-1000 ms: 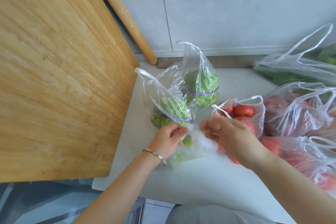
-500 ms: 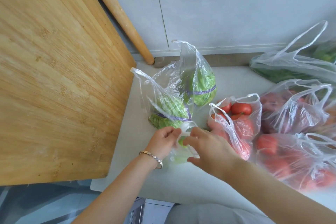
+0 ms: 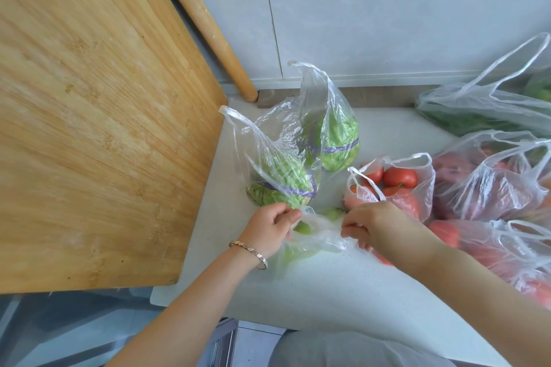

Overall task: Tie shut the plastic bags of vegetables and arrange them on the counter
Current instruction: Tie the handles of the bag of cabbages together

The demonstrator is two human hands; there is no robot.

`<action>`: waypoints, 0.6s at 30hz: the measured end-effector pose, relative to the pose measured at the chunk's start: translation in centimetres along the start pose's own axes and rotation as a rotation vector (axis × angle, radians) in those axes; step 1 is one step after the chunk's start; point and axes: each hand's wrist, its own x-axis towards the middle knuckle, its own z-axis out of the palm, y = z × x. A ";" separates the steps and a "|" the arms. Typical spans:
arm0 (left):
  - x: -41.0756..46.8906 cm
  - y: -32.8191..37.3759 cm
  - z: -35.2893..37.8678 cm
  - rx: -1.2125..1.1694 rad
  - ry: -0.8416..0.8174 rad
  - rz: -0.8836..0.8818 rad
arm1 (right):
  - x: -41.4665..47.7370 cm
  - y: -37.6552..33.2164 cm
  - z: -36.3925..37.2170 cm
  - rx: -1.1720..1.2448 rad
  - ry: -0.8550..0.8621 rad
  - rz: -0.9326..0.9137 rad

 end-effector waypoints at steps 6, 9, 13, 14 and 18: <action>-0.2 0.8 0.2 0.001 -0.040 0.074 | -0.3 -1.4 -0.1 0.546 0.268 -0.037; -0.2 0.9 0.2 -0.005 -0.030 0.112 | 0.2 -1.2 0.9 0.993 0.335 0.049; -0.4 0.8 0.0 -0.013 -0.033 0.132 | 0.9 -0.4 2.1 1.385 0.388 0.109; -0.5 0.7 0.1 -0.022 -0.031 0.133 | 1.0 -0.4 2.2 1.454 0.393 0.110; -0.5 0.6 -0.1 -0.023 -0.026 0.166 | 1.5 -1.1 1.5 1.641 0.360 0.116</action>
